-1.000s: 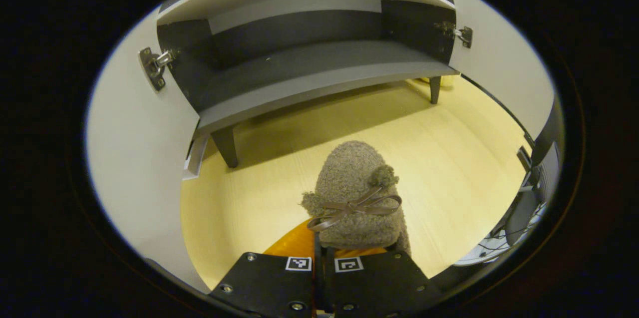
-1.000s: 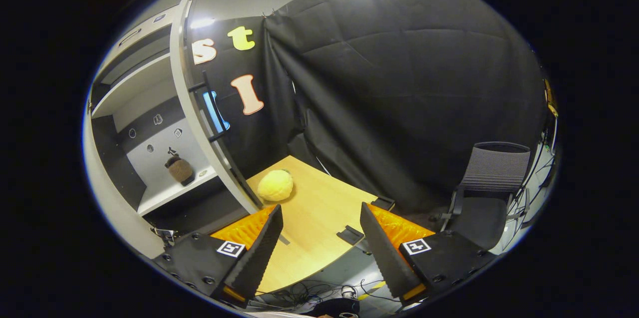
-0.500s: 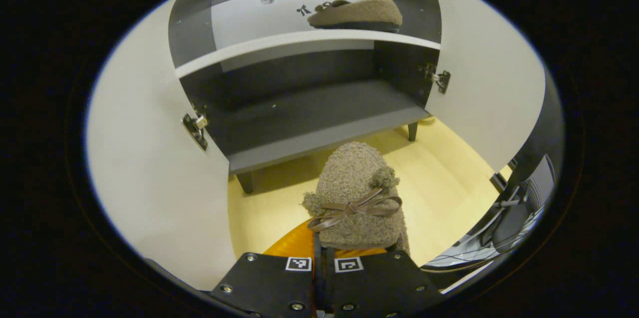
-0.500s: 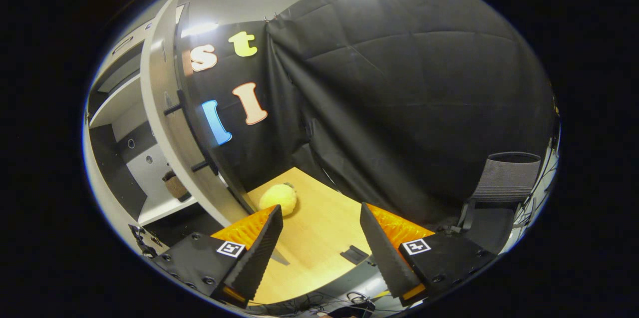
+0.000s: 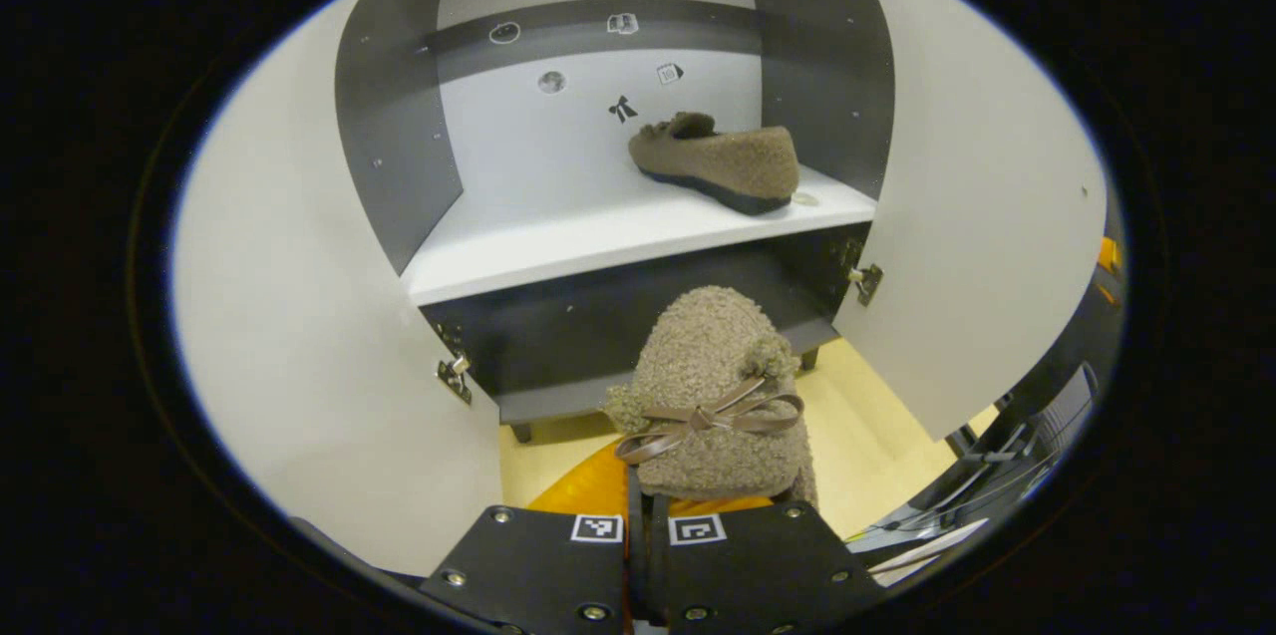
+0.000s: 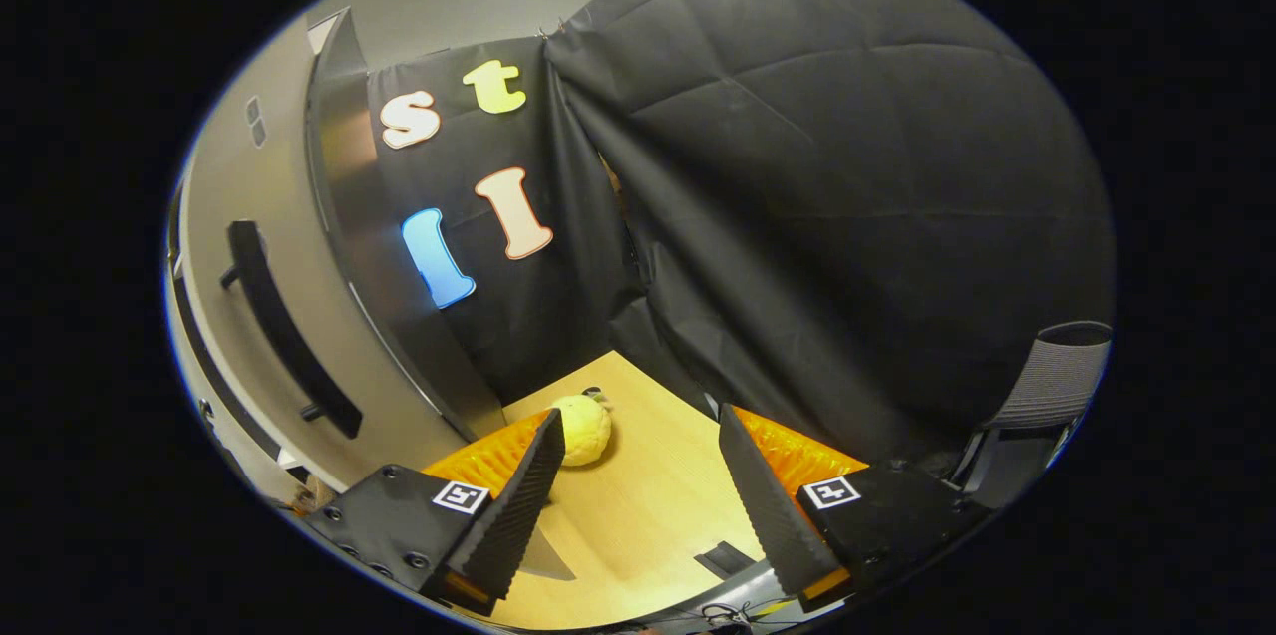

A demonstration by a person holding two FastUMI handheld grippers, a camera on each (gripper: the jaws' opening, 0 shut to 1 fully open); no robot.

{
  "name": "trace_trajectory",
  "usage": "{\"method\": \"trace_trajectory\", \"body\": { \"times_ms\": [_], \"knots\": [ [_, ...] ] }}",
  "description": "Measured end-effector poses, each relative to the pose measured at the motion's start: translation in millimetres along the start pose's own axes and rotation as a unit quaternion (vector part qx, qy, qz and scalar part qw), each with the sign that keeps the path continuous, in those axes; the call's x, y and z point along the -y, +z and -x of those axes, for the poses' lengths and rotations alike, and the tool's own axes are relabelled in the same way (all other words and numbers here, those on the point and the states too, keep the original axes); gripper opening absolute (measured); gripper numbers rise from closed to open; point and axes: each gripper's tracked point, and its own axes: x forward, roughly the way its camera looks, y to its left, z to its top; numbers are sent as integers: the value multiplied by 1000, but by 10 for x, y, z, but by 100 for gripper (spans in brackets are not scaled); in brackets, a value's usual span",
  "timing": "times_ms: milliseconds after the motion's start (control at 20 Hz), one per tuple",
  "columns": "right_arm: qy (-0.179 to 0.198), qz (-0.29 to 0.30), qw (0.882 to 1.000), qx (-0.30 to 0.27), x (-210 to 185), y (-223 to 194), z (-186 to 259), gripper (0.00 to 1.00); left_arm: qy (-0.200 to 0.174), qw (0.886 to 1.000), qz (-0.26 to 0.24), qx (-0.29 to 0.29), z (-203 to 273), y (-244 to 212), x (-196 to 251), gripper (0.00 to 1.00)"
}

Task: Grab one shoe with the right hand and put it into the shoe cabinet, grab the other shoe with the left hand and put it into the shoe cabinet; then close the right door with the right hand and the left door with the left hand.

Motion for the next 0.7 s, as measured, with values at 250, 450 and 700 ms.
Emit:
{"method": "trace_trajectory", "body": {
  "times_ms": [250, 450, 700],
  "knots": [
    [12, -4, 1000, -5, 244, 15, -339, 98, 36, 999, 0, 35, -15, 463, -103, 7],
    [8, -27, 1000, 2, 590, 24, -410, 98, 82, 994, -25, 64, -104, 885, -319, 2],
    [1, -43, 999, -9, 922, -45, -578, 98, 120, 988, -1, 98, -282, 1420, -695, 2]
  ]
}}
